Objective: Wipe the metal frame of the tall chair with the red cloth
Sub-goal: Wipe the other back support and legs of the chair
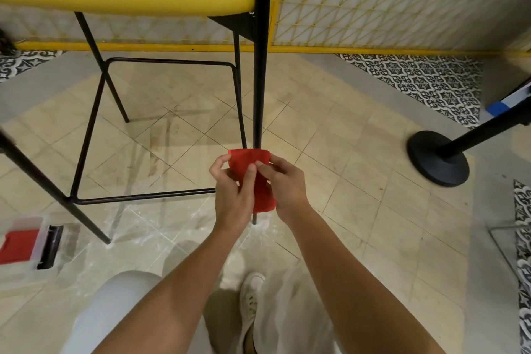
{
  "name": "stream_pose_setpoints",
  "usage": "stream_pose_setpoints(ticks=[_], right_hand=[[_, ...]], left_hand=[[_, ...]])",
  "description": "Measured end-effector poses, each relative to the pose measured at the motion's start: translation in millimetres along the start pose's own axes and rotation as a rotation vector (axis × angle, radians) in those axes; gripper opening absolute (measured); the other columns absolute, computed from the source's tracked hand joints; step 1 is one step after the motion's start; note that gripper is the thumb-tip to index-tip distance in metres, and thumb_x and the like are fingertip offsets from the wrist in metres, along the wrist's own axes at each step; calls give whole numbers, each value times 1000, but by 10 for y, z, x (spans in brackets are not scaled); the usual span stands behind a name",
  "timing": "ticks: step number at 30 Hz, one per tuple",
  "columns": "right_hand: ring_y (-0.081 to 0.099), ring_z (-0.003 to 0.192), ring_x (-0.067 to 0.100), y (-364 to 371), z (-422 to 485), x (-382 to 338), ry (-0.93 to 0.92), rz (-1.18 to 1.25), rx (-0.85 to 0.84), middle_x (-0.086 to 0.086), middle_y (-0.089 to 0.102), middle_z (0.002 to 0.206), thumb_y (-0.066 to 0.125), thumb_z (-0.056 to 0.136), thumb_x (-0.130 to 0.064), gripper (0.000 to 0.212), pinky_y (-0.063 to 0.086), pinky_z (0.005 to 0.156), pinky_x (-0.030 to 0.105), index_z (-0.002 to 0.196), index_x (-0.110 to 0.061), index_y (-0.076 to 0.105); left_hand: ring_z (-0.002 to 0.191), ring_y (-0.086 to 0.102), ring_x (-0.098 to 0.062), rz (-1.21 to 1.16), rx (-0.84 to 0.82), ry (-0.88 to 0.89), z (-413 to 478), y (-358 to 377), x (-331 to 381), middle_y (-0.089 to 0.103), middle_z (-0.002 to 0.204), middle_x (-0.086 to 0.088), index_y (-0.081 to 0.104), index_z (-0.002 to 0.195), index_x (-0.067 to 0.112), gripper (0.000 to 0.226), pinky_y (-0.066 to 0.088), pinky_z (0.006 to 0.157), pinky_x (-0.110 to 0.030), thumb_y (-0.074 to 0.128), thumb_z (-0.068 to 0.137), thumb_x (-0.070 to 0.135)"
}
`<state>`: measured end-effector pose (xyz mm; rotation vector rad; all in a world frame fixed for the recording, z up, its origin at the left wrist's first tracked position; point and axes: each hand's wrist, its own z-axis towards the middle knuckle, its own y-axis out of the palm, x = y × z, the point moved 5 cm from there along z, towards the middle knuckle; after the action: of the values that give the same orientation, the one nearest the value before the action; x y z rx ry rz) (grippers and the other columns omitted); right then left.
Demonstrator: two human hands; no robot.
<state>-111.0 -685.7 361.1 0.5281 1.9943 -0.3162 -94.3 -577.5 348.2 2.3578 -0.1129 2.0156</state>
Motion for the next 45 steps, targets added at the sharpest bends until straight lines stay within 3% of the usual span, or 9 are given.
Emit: stream_pose_setpoints(ticks=[3, 7, 9, 13, 17, 22, 28, 37, 45], right_hand=[[63, 94, 20, 56, 41, -155, -33, -18, -116, 0, 68, 97, 63, 88, -21, 14, 52, 91, 41, 102, -17, 66], [68, 86, 16, 20, 139, -357, -116, -159, -109, 5, 70, 92, 57, 91, -35, 27, 58, 77, 29, 100, -12, 68], [66, 74, 11, -74, 200, -398, -132, -150, -42, 1, 70, 83, 56, 91, -35, 27, 57, 70, 24, 94, -13, 70], [64, 80, 12, -210, 298, -341, -105, -155, 5, 0, 70, 86, 52, 92, -40, 31, 55, 76, 26, 96, -16, 70], [65, 86, 15, -276, 396, -192, -77, -160, 47, -5, 70, 87, 49, 94, -40, 32, 53, 77, 25, 98, -18, 71], [62, 92, 14, -292, 535, -49, -68, -228, 99, -9, 67, 89, 42, 96, -40, 36, 50, 91, 35, 101, -19, 71], [54, 117, 19, -168, 658, 101, -49, -325, 22, 3, 62, 125, 34, 97, -48, 48, 37, 105, 36, 118, -17, 64], [51, 119, 22, -110, 801, 470, 156, -309, -92, 5, 58, 129, 21, 96, -55, 63, 34, 108, 43, 123, -13, 59], [52, 119, 21, -108, 807, 466, 118, -281, -55, 5, 58, 130, 19, 95, -57, 64, 34, 108, 44, 123, -16, 60]], left_hand=[[108, 51, -5, 74, -14, 158, 7, 38, -38, 42, 127, 1, 28, 127, 34, 44, 49, 80, -18, 55, 93, 28], [106, 50, -6, 75, 60, 170, 45, 116, -33, 40, 131, -1, 28, 134, 23, 36, 46, 86, -19, 41, 100, 21], [103, 50, -3, 17, 167, 98, 72, 127, 19, 41, 130, -1, 27, 136, 17, 36, 41, 83, -8, 36, 101, 19], [113, 52, -17, -6, 175, 32, 171, 214, 98, 44, 135, 1, 20, 145, 25, 44, 42, 89, -23, 30, 102, 28], [119, 50, -15, 192, 62, 46, 211, 419, 40, 46, 139, 2, 13, 150, 24, 51, 41, 91, -23, 27, 102, 31], [97, 61, -19, 338, 143, -19, 283, 435, -221, 62, 111, 0, 27, 146, 23, 46, 41, 76, -23, 32, 101, 32], [82, 57, -17, 357, 154, -105, 362, 421, -590, 60, 89, 5, 47, 132, 21, 37, 39, 60, -17, 32, 102, 33], [89, 58, -23, 415, -50, -287, 442, 419, -1069, 59, 96, 2, 43, 132, 23, 36, 39, 75, -29, 27, 102, 34], [111, 53, -15, 87, 20, -332, 487, 412, -944, 57, 114, 6, 45, 133, 28, 38, 40, 101, -32, 26, 101, 40]])
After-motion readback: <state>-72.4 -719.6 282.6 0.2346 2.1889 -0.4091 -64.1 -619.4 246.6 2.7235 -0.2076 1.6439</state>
